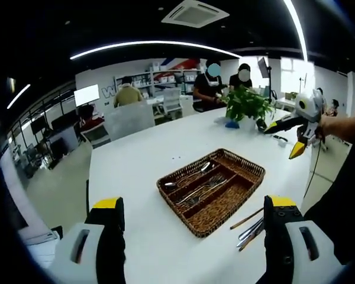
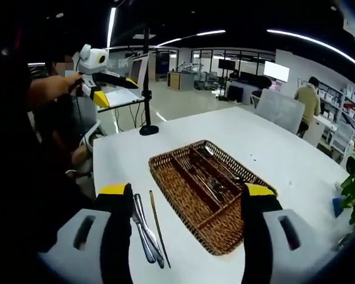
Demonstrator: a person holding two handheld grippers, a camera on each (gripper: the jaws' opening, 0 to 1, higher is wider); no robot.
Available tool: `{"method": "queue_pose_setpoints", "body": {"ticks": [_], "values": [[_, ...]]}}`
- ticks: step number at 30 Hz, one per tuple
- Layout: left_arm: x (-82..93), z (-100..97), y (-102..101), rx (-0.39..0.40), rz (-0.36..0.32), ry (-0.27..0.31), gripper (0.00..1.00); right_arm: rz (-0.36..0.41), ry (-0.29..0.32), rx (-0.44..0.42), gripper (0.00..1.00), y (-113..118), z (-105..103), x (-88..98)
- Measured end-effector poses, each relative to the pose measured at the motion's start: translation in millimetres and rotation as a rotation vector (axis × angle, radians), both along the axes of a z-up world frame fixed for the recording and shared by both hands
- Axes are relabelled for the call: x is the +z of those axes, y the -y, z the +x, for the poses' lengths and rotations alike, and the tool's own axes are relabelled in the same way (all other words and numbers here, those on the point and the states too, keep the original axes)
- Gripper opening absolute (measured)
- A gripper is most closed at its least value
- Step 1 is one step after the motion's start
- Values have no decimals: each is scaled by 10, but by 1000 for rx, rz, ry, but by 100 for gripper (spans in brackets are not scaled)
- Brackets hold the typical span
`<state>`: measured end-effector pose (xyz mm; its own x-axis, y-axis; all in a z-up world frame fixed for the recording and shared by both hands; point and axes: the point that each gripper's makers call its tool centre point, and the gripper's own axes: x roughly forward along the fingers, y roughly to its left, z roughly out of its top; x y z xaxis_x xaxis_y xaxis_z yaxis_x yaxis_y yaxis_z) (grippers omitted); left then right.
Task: Arrange the knives, forks, and spoons in their matching storage slots by inserting each utensil handle-first until every utensil is classified and aligned in the correct compartment
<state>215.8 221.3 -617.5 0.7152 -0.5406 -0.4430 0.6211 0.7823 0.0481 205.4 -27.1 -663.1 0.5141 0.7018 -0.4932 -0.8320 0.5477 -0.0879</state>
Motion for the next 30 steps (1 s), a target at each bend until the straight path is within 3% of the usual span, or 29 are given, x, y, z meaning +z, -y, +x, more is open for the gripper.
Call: {"method": "queue_pose_setpoints", "body": {"ticks": [6,9,11,26,30], "values": [[-13,-81,-69,16,-4,-3,100,-5,-26,45,72,-199,-44,-167],[-30,-116,-99,21,-1,-6,100,-17,-74,75,66,-310,-67,-299],[-50,-132,-100,19,3,-15,100,-18,-58,88,64,-383,-56,-333],[-52,-130,-254,37,-9,-6,100,-25,-120,145,52,-766,-88,-707],[-58,-142,-291,44,-10,-7,100,-52,-100,168,48,-815,-110,-888]]}}
